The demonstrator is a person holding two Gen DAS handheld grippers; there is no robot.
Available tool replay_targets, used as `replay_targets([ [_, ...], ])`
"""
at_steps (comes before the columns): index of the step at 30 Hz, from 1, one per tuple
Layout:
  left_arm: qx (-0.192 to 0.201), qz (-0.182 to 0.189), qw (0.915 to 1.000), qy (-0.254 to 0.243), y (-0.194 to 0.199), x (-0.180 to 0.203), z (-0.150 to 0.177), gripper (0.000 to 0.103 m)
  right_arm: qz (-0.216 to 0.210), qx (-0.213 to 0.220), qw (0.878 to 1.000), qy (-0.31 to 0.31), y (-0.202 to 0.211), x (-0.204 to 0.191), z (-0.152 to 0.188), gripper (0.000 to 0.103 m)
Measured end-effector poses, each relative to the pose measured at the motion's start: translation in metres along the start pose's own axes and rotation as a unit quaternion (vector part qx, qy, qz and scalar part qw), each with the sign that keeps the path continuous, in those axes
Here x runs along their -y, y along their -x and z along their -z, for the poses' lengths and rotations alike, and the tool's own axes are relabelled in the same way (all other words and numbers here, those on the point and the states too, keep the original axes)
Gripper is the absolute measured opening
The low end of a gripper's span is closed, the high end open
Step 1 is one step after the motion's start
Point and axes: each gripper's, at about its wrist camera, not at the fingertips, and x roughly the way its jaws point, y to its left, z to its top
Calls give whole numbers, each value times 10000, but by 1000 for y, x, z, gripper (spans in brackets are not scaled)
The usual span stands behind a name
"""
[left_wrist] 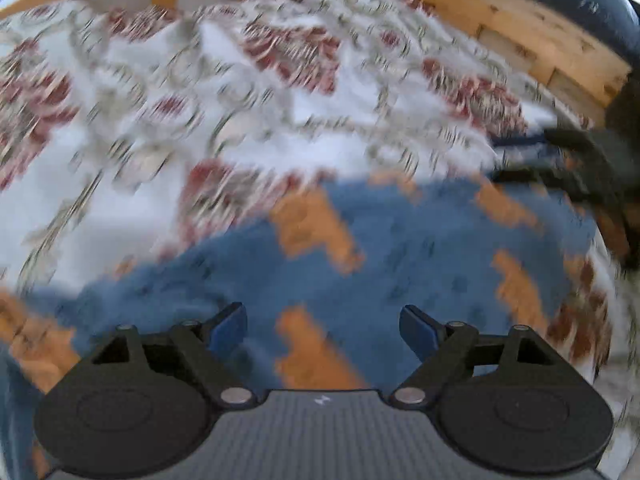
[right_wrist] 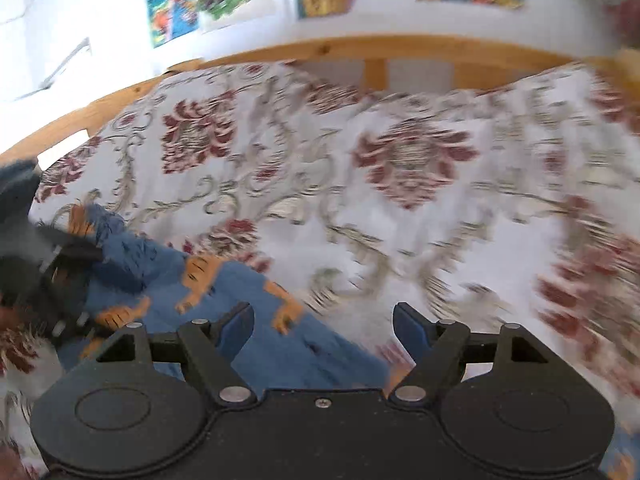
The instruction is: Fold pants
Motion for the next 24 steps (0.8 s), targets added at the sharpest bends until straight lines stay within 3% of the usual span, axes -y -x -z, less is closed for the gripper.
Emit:
replay_targets([
  [7, 64, 178, 9985, 512, 43, -21, 48, 89, -422, -539, 9973, 250, -47, -9, -2, 78],
  [10, -203, 599, 9939, 902, 57, -28, 40, 92, -540, -460, 9968, 369, -49, -11, -3, 78],
  [14, 103, 1168, 9807, 1565, 64, -51, -8, 93, -698, -546, 9953, 387, -59, -9, -12, 75],
  [16, 319, 1284, 9780, 1611, 60, -55, -36, 93, -744, -665, 9941, 415, -64, -8, -12, 62],
  [18, 386, 1065, 9826, 1469, 47, -54, -64, 93, -769, -724, 9936, 392, -65, -9, -10, 50],
  [20, 205, 903, 9879, 1243, 23, -54, -88, 89, -735, -715, 9939, 410, -63, -11, -7, 36],
  [22, -37, 856, 9897, 1144, -3, -59, -101, 85, -638, -643, 9944, 539, -58, -16, -5, 13],
  [24, -331, 976, 9863, 1285, -25, -67, -103, 75, -526, -528, 9943, 767, -51, -23, -2, 9],
])
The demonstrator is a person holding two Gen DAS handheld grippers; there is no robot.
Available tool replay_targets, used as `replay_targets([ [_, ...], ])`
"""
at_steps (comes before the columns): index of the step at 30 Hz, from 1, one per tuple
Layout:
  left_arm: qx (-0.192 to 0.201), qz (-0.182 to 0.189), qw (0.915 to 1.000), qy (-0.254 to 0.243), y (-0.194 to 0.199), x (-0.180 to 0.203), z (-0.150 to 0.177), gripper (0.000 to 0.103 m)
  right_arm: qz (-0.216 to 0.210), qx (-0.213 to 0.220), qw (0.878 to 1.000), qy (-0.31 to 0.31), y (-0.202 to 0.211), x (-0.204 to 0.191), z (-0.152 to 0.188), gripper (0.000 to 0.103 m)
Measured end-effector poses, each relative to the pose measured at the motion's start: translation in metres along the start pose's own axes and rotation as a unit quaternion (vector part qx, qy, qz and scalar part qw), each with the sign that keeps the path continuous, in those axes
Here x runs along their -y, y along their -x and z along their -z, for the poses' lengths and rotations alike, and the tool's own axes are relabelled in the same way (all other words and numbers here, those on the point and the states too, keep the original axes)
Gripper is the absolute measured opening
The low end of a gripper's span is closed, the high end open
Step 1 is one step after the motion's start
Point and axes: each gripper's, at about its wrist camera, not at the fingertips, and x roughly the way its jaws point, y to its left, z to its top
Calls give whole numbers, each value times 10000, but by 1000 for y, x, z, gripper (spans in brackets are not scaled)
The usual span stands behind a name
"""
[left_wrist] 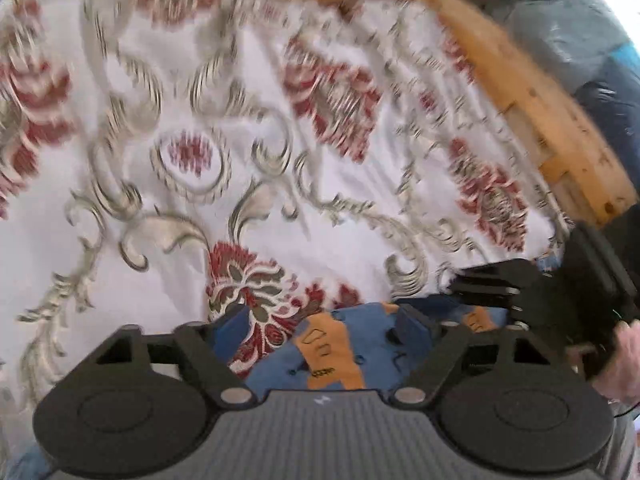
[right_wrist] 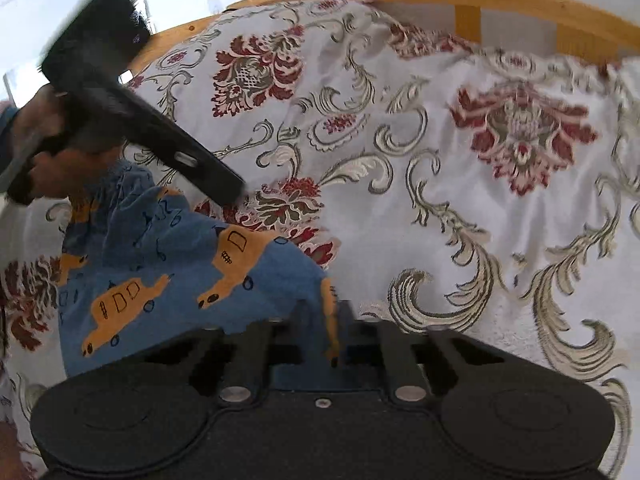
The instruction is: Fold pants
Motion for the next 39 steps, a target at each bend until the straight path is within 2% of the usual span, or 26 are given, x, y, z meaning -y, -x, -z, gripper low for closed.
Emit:
replay_targets([
  [2, -233, 183, 9993, 221, -14, -9, -1, 64, 154, 116, 9993, 305, 9, -11, 4, 6],
  [4, -289, 343, 9989, 154, -18, -10, 4, 62, 224, 231, 9974, 651, 19, -26, 9, 5],
  [7, -234, 505, 9984, -118, -14, -5, 11, 62, 437, 318, 9870, 1514, 27, -56, 26, 5],
  [9, -186, 692, 9974, -105, -8, -7, 14, 70, 466, 342, 9805, 1878, 29, -71, 38, 5],
  [10, -169, 773, 9969, -39, -5, -9, 15, 75, 438, 349, 9794, 1943, 30, -75, 42, 5],
  [12, -139, 856, 9962, 83, 2, -13, 13, 76, 402, 340, 9792, 1959, 30, -80, 48, 5],
  [15, -245, 720, 9969, 185, 4, -15, 7, 76, 382, 384, 9800, 1917, 31, -81, 52, 5],
  [22, -794, 523, 9952, 249, -16, -5, -5, 71, 379, 447, 9791, 1946, 32, -83, 59, 6],
  [24, -999, 368, 9942, 126, -27, 3, -8, 63, 378, 464, 9796, 1918, 32, -82, 60, 6],
  [25, -1156, 267, 9928, 134, -35, 5, -9, 54, 375, 470, 9798, 1905, 32, -82, 60, 6],
  [26, -1287, 191, 9914, 167, -41, 6, -9, 38, 372, 480, 9801, 1890, 32, -82, 60, 6],
  [29, -1469, 200, 9886, 260, -50, 3, -8, 21, 365, 496, 9813, 1823, 32, -82, 60, 7],
  [31, -1447, 275, 9884, 361, -51, 0, -7, 15, 368, 522, 9820, 1780, 32, -81, 60, 8],
  [34, -1158, 297, 9917, 469, -41, -1, -6, 9, 435, 622, 9830, 1674, 34, -79, 58, 8],
  [39, -193, 38, 9998, 35, -10, 15, -1, 7, 778, 818, 9850, 1306, 31, -66, 43, 8],
])
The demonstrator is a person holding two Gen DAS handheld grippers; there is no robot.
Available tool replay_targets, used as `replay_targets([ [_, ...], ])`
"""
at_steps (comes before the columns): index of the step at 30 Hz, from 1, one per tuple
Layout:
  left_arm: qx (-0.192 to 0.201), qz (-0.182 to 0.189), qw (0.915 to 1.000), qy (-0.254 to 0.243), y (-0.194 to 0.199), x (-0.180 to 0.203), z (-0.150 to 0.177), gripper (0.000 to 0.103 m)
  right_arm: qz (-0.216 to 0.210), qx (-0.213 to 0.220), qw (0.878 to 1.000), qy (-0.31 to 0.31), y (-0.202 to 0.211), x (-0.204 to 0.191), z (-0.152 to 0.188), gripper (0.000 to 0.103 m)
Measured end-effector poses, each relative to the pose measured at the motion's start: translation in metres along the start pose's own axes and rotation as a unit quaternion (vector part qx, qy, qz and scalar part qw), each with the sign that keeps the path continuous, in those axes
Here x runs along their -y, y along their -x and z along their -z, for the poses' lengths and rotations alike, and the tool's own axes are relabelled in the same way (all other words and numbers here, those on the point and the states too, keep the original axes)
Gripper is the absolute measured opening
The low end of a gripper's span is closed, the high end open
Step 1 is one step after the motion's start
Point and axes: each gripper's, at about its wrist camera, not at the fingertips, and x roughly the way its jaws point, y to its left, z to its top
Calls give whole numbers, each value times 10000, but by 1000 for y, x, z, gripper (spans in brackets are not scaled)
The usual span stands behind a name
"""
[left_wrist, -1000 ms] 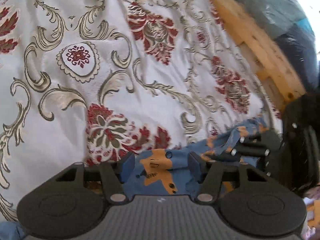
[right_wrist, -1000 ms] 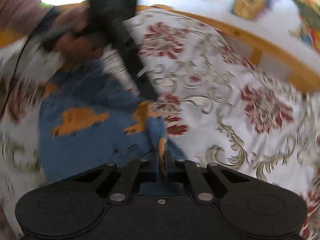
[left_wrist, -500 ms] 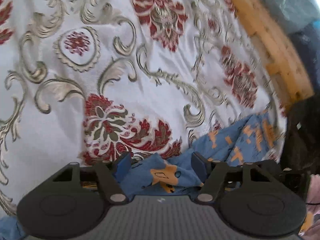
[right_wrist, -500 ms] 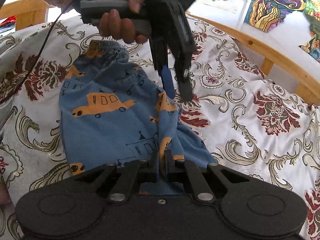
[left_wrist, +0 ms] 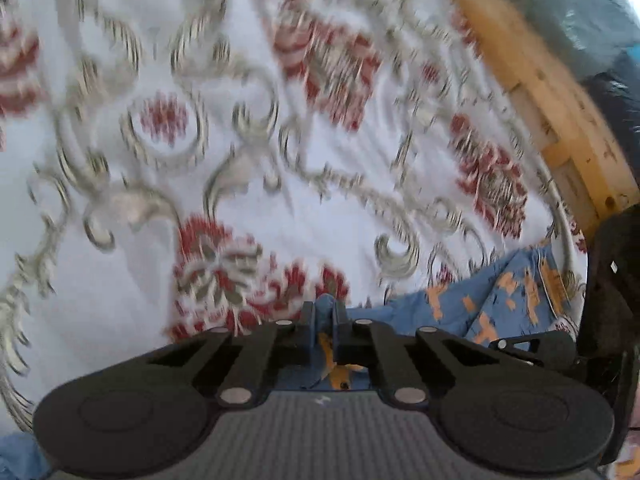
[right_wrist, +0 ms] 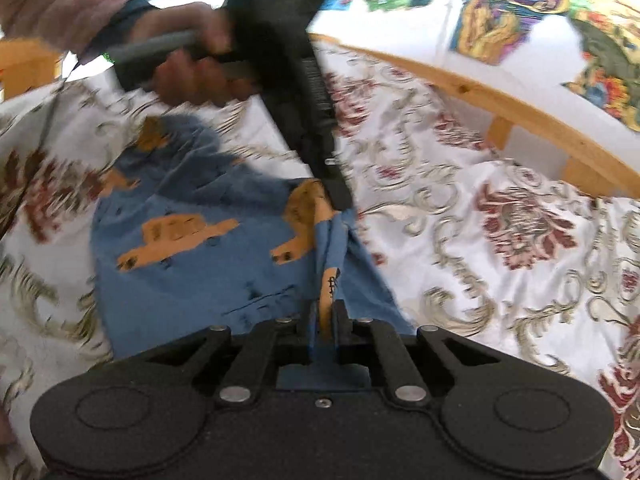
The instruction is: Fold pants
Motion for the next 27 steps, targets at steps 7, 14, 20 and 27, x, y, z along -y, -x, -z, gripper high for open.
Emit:
replay_targets([
  [7, 194, -170, 9988, 423, -23, -24, -2, 7, 938, -447, 9922, -690, -32, 29, -3, 27],
  [14, 219, -84, 9973, 696, -35, -37, 2, 8, 329, -219, 9961, -784, -7, 9, -8, 43],
  [20, 140, -13, 9976, 676, -34, -39, 2, 16, -547, -206, 9891, -1354, -3, -12, -11, 42],
  [27, 1, -132, 9978, 652, -37, -37, -1, 14, -1745, -300, 9819, -678, 0, -69, -22, 43],
])
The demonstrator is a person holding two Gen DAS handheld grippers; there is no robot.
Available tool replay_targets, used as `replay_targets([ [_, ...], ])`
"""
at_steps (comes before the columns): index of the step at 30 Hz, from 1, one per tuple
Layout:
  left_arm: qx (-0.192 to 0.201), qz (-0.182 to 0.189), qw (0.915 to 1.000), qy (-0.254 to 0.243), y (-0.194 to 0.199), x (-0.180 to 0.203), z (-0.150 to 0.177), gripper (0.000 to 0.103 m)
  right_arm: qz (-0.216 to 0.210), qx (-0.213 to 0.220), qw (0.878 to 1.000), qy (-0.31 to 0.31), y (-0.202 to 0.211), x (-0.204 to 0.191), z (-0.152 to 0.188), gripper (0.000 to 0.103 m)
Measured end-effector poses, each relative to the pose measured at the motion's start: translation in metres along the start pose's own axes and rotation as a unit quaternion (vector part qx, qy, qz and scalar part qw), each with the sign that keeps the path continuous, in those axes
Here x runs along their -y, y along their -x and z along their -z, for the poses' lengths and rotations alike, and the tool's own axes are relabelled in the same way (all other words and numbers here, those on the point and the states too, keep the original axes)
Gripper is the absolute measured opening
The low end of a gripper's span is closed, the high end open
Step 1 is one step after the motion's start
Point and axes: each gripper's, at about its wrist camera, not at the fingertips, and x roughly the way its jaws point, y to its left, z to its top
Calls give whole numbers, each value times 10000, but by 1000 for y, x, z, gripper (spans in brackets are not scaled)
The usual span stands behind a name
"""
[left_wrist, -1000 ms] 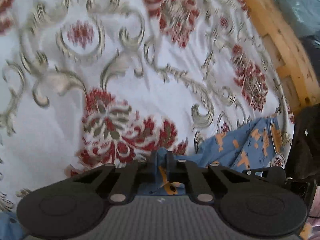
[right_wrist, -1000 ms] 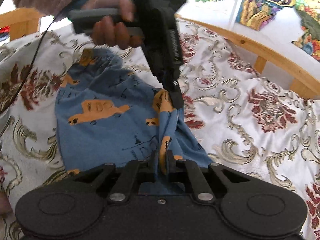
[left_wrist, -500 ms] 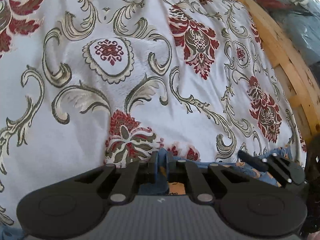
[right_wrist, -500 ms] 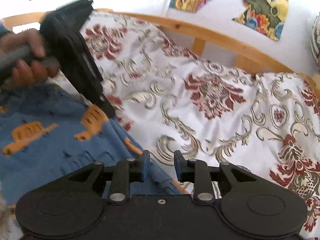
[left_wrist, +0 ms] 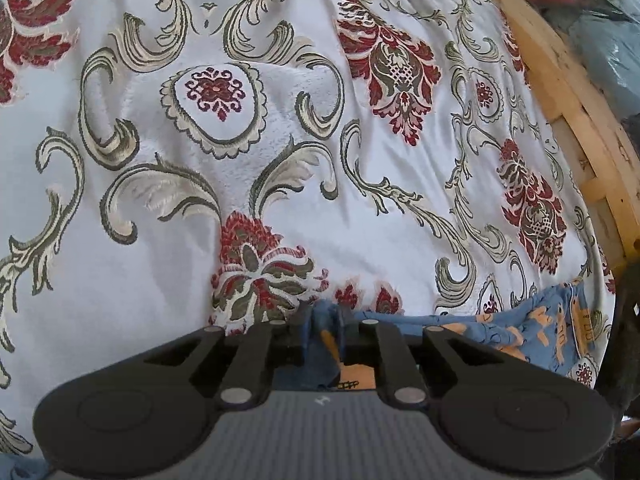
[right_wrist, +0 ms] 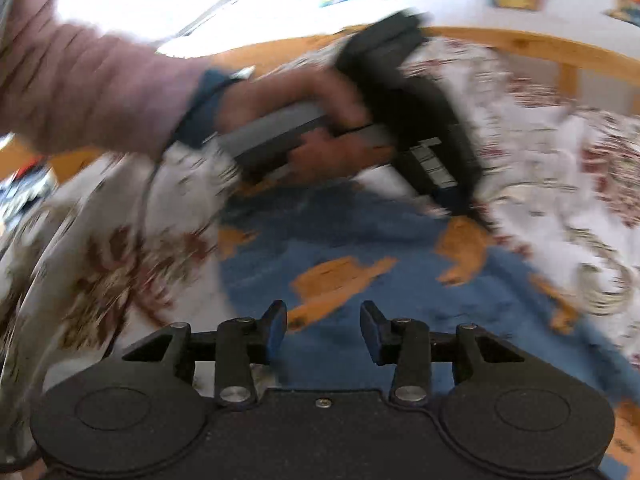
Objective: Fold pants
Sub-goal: 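Open the right gripper and release the fabric while the left gripper keeps holding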
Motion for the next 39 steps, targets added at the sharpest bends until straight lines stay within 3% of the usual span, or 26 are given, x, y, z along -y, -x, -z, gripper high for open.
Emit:
replay_targets([
  [3, -18, -99, 9999, -123, -3, 6, -2, 14, 137, -197, 9993, 291, -9, -14, 4, 41],
  [5, -22, -143, 9997, -182, -4, 8, -2, 13, 256, -216, 9989, 342, -12, -17, 4, 31],
  [7, -31, -163, 9997, -192, -4, 9, -1, 12, 269, -181, 9990, 310, -11, -18, 4, 11],
  [12, -27, -193, 9997, -140, -3, 10, -2, 11, 85, -151, 9983, 560, -4, -23, 3, 4],
  [16, 16, -227, 9997, -115, -4, 9, -3, 10, -334, -385, 9959, 750, -4, -38, 11, 0],
  [19, 68, -254, 9996, -93, -5, 9, -3, 10, -151, -326, 9952, 906, -4, -48, 17, 0],
  [20, 75, -267, 9996, -104, -5, 9, -2, 10, -93, -233, 9971, 719, -1, -44, 14, 2],
  [22, 88, -257, 9996, -124, -4, 10, -2, 10, 154, 1, 9988, 467, 7, -36, 9, 22],
  [28, 48, -233, 9995, -229, 2, 14, -2, 10, 835, 270, 9959, -196, 20, -9, 5, 33],
  [30, 106, -251, 9992, -294, 4, 17, -1, 12, 1209, 144, 9908, -597, 19, 1, 9, 39],
  [32, 178, -373, 9986, -342, 6, 19, 2, 19, 1215, -360, 9877, -917, 8, 10, 17, 39],
  [33, 184, -438, 9983, -338, 4, 19, 2, 21, 1187, -398, 9871, -1001, 6, 11, 22, 39],
  [36, 230, -591, 9976, -288, -1, 20, 4, 24, 1094, -217, 9884, -1029, 22, 5, 20, 38],
  [39, 398, -767, 9960, -218, 3, 27, 5, 27, 1465, 58, 9814, -1236, 52, 5, 23, 44],
])
